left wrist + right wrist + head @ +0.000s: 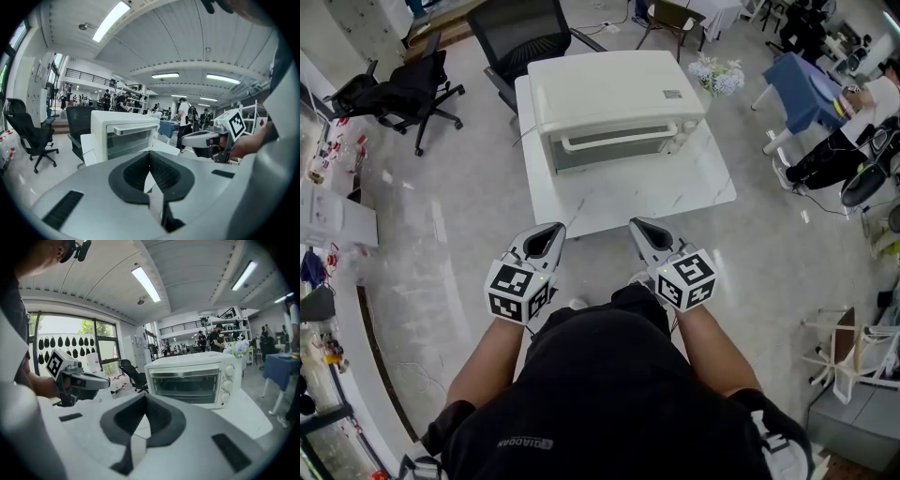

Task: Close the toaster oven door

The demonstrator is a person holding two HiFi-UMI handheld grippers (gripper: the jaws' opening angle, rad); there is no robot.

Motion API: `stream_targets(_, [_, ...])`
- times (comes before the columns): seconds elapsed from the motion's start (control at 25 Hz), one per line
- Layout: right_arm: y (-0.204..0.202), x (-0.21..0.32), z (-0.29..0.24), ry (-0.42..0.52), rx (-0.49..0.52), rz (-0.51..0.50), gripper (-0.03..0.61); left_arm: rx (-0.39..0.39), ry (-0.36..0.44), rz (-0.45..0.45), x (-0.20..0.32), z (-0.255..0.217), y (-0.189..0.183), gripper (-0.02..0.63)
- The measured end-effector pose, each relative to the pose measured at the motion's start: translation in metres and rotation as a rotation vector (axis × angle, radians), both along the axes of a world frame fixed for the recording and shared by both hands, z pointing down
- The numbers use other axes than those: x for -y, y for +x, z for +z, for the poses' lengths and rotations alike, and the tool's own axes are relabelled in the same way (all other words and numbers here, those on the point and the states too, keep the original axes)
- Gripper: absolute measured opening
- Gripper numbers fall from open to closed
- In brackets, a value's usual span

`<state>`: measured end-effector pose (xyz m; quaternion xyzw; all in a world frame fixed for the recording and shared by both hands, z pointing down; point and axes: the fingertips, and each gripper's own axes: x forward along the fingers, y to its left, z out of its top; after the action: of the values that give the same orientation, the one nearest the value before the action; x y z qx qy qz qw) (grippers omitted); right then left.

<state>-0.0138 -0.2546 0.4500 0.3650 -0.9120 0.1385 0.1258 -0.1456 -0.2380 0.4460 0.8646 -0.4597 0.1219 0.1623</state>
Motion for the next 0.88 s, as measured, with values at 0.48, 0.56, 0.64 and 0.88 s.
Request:
stream_targets(0.48, [-0.0078, -0.008, 0.0073, -0.007, -0.004, -0.019, 0.002, 0.08, 0.021, 0.012, -0.0077, 0.0035, -0.0028, 0.003])
stream_targets(0.56, [-0.0081, -0.0081, 0.0058, -0.004, -0.001, -0.021, 0.002, 0.079, 0.022, 0.008, -0.0082, 0.0029, -0.0039, 0.003])
stream_targets(0.64, [-0.0079, -0.0077, 0.0048, 0.0, 0.001, -0.022, 0.002, 0.071, 0.02, 0.004, -0.0083, 0.003, -0.0044, 0.003])
stream_targets(0.88, [-0.0097, -0.0066, 0.0034, -0.004, 0.009, -0.027, 0.002, 0.067, 0.02, -0.004, -0.0095, 0.0021, -0.0073, 0.003])
